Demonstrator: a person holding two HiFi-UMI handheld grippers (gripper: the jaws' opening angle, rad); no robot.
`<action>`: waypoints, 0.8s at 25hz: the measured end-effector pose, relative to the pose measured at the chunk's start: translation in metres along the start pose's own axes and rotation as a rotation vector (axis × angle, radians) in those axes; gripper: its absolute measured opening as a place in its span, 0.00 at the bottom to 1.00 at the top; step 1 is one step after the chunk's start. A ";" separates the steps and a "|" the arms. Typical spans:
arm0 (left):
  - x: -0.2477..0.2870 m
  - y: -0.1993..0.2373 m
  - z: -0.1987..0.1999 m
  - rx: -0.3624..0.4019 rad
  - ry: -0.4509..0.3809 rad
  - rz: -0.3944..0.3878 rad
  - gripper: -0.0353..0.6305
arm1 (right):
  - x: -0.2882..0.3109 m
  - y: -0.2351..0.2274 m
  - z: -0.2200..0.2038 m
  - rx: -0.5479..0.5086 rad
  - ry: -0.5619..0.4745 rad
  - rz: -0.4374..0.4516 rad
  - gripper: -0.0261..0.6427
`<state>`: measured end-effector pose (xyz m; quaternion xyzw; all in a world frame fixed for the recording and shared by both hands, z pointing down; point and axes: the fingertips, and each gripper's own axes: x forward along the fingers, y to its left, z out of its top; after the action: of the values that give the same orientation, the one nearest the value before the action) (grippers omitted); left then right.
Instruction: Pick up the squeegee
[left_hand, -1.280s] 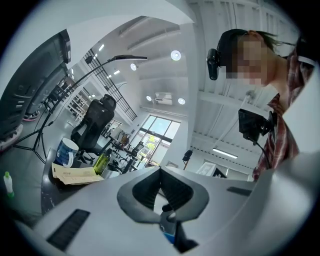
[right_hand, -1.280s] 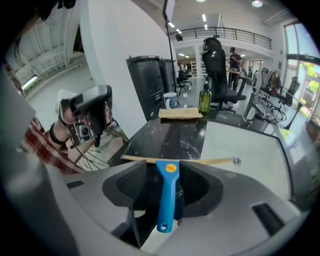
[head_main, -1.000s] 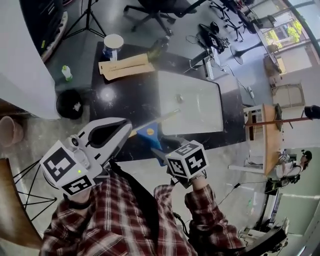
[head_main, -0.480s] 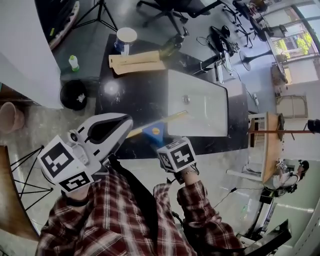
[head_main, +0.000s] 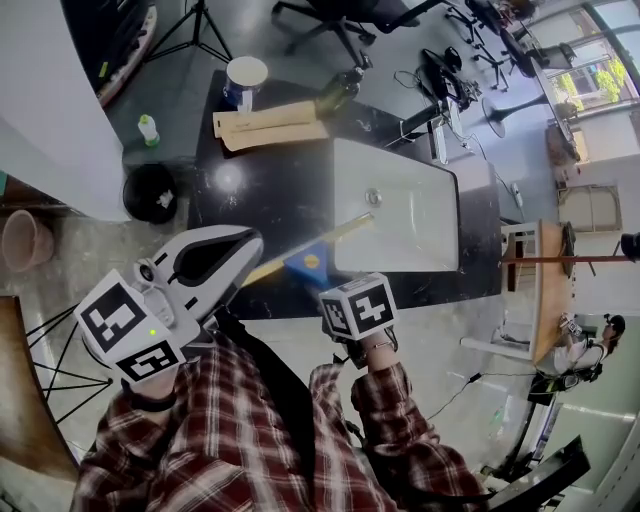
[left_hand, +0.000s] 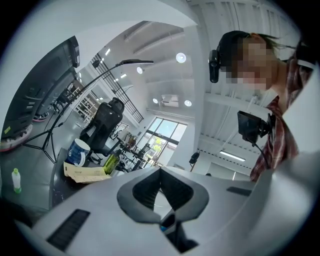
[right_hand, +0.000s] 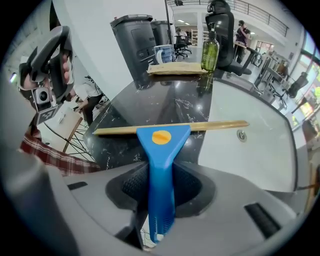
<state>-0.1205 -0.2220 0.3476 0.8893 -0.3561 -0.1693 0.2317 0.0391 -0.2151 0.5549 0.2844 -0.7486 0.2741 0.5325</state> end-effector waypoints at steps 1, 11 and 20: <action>0.000 0.000 0.000 0.002 0.002 0.002 0.07 | 0.000 0.000 0.000 0.006 -0.005 -0.001 0.25; -0.004 -0.014 0.004 0.048 0.033 0.009 0.07 | -0.002 0.001 -0.005 0.053 -0.116 -0.020 0.25; -0.016 -0.017 0.023 0.105 0.033 0.045 0.07 | -0.058 0.001 0.032 0.128 -0.441 -0.063 0.25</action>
<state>-0.1329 -0.2069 0.3216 0.8947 -0.3805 -0.1303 0.1943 0.0338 -0.2294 0.4906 0.3937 -0.8187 0.2355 0.3453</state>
